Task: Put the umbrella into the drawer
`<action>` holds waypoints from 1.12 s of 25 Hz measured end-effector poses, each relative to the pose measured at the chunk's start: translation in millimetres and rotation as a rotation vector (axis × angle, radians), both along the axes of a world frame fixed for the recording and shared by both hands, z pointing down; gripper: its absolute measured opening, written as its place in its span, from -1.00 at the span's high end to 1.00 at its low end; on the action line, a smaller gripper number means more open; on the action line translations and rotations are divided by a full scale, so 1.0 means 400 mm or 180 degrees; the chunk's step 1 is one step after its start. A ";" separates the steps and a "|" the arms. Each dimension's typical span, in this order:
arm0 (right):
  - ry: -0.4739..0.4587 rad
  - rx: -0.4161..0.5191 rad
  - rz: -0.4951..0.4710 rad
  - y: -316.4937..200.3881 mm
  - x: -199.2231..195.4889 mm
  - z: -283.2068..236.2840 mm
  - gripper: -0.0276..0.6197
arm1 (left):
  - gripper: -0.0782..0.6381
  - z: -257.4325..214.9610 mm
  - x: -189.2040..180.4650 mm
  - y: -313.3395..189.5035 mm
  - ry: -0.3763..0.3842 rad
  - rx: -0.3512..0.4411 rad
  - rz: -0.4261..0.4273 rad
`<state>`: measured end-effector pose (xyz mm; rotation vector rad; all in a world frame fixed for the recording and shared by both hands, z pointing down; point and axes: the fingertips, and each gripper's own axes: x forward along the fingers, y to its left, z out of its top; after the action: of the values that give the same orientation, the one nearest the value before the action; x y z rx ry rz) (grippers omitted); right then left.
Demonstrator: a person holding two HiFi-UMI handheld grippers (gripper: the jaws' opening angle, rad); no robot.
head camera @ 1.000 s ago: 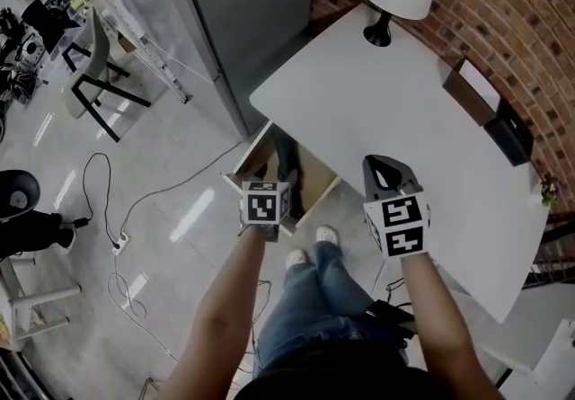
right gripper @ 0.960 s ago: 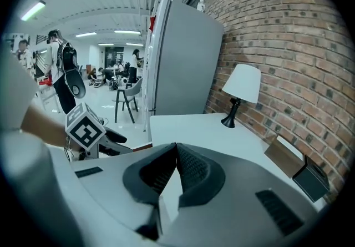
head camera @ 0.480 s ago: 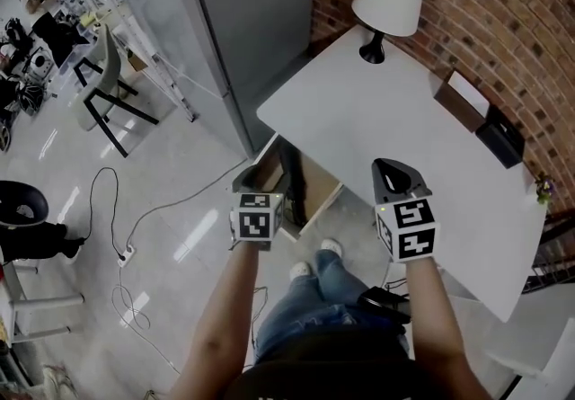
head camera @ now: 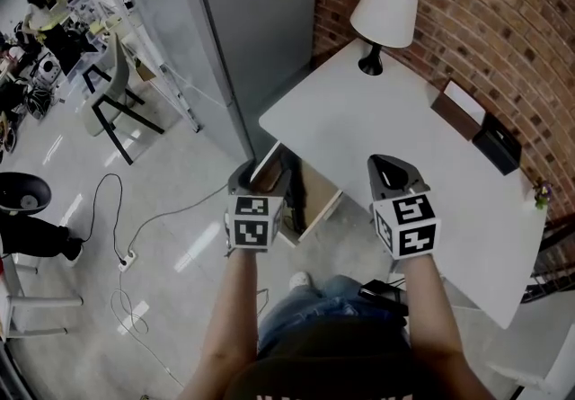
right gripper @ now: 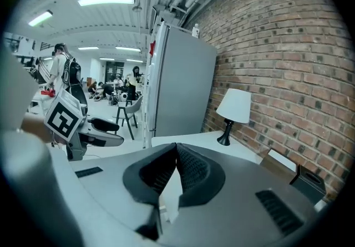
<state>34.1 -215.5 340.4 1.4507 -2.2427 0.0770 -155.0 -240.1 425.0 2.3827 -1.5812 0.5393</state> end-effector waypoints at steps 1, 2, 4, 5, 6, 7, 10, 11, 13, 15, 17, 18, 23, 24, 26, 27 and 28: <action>0.0002 0.0030 -0.0048 0.001 -0.002 -0.007 0.92 | -0.03 -0.015 0.000 0.003 0.0017 0.0042 -0.0017; 0.0001 0.0062 -0.0092 0.001 -0.003 -0.015 0.91 | -0.03 -0.030 0.002 0.006 0.0030 0.0079 -0.0028; -0.0011 0.0118 -0.0170 0.000 -0.003 -0.031 0.92 | -0.03 -0.062 0.007 0.012 0.0041 0.0143 -0.0039; -0.0023 0.0139 -0.0204 0.000 -0.002 -0.037 0.92 | -0.03 -0.076 0.011 0.016 0.0039 0.0174 -0.0045; -0.0037 0.0158 -0.0235 0.000 -0.001 -0.044 0.92 | -0.03 -0.090 0.013 0.020 0.0032 0.0207 -0.0056; -0.0053 0.0176 -0.0262 0.001 0.001 -0.051 0.92 | -0.03 -0.105 0.015 0.025 0.0020 0.0242 -0.0073; -0.0105 0.0238 -0.0332 0.004 0.009 -0.082 0.92 | -0.02 -0.153 0.017 0.041 -0.0021 0.0364 -0.0159; -0.0124 0.0263 -0.0355 0.006 0.012 -0.094 0.92 | -0.02 -0.171 0.018 0.047 -0.0031 0.0409 -0.0187; -0.0151 0.0332 -0.0405 0.014 0.018 -0.120 0.92 | -0.02 -0.206 0.021 0.062 -0.0053 0.0511 -0.0231; -0.0144 0.0431 -0.0456 0.024 0.022 -0.150 0.92 | -0.02 -0.238 0.023 0.075 -0.0061 0.0612 -0.0269; -0.0118 0.0544 -0.0496 0.036 0.028 -0.183 0.92 | -0.02 -0.263 0.023 0.088 -0.0035 0.0691 -0.0319; -0.0103 0.0604 -0.0511 0.044 0.032 -0.199 0.92 | -0.01 -0.277 0.024 0.096 -0.0025 0.0737 -0.0341; -0.0117 0.0877 -0.0562 0.071 0.050 -0.272 0.92 | 0.09 -0.371 0.033 0.131 -0.0197 0.1082 -0.0330; -0.0117 0.0905 -0.0570 0.075 0.053 -0.280 0.92 | 0.16 -0.390 0.034 0.140 -0.0278 0.1156 -0.0327; -0.0119 0.0948 -0.0571 0.081 0.059 -0.295 0.92 | 0.31 -0.427 0.036 0.158 -0.0407 0.1294 -0.0327; -0.0130 0.0972 -0.0563 0.085 0.063 -0.304 0.92 | 0.35 -0.443 0.037 0.168 -0.0437 0.1359 -0.0333; -0.0145 0.0999 -0.0555 0.089 0.067 -0.313 0.92 | 0.42 -0.460 0.037 0.177 -0.0448 0.1424 -0.0354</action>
<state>60.9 -179.7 215.3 1.4067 -2.4937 -0.3138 -140.0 -169.5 241.1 2.5875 -2.0684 0.3667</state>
